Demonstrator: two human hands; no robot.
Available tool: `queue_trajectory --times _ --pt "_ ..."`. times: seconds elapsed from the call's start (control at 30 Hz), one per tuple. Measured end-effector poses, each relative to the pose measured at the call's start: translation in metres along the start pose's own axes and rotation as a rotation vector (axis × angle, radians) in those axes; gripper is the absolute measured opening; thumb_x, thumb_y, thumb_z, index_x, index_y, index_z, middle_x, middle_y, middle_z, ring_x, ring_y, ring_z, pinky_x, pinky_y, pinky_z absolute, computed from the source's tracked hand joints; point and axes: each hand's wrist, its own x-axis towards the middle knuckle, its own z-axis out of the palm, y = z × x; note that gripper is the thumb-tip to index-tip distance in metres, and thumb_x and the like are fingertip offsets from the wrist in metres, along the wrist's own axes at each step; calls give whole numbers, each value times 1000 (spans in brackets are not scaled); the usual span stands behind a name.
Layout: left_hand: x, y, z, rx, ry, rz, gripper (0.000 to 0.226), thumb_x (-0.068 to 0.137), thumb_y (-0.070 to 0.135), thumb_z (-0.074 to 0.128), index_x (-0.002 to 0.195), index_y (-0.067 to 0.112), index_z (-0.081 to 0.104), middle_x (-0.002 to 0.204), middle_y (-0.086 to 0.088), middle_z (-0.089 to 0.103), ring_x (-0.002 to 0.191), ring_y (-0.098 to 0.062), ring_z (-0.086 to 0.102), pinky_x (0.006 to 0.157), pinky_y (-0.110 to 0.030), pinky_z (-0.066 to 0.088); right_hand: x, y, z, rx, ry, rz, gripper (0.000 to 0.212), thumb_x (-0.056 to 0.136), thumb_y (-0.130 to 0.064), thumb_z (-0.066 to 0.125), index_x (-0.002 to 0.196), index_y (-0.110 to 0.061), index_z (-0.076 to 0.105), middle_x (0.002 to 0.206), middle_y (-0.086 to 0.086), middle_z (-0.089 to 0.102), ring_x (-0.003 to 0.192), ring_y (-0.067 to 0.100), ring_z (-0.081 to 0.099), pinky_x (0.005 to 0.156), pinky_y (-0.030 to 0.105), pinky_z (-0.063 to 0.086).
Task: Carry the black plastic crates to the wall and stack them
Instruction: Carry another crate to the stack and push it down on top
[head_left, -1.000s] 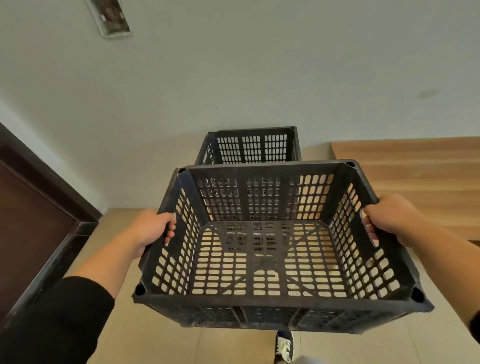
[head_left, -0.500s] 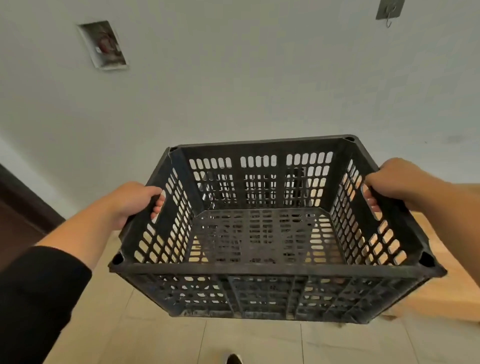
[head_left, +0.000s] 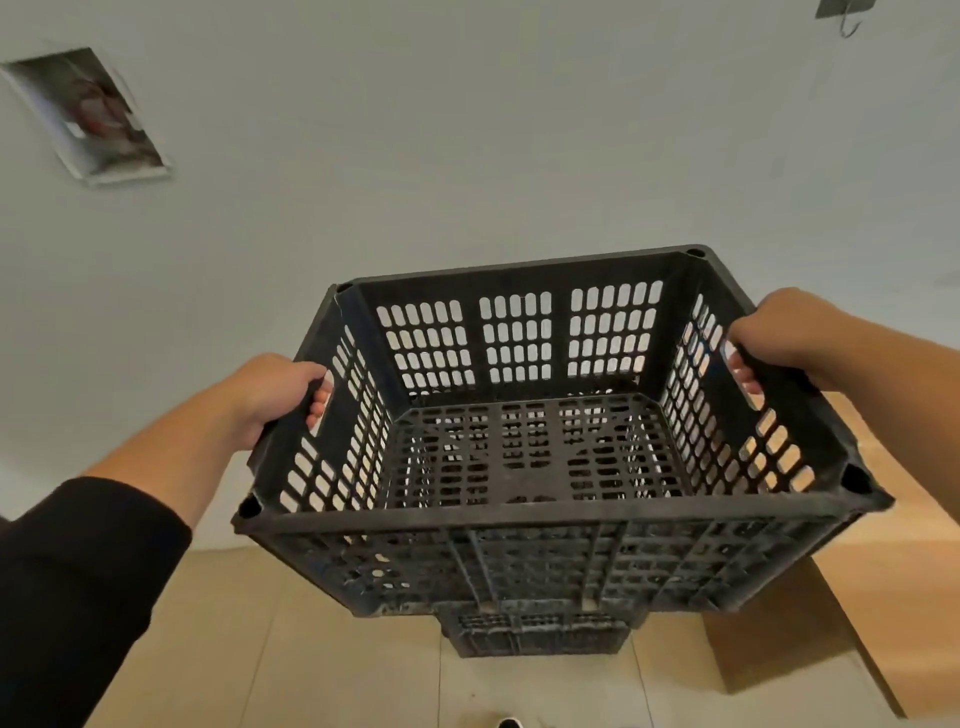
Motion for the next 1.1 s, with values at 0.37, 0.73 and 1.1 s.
queue_trajectory --times 0.37,0.73,1.1 --pt "97 21 -3 24 -7 -3 30 107 20 50 84 7 62 67 -9 56 58 -21 50 66 -36 49 64 -42 34 -83 117 -19 23 97 1 49 78 9 60 70 24 62 55 31 56 53 30 45" --pt "139 31 15 35 -36 -9 28 108 21 49 88 5 61 65 -8 55 56 -20 49 62 -34 49 114 -51 40 -106 93 -22 22 95 -1 52 75 4 58 76 23 66 66 36 64 74 48 60" --pt "142 31 21 64 -30 -24 27 105 14 48 83 4 62 66 -9 54 54 -20 48 61 -34 47 121 -48 37 -258 43 -56 28 98 -1 50 71 0 55 68 19 63 55 31 62 56 36 53"
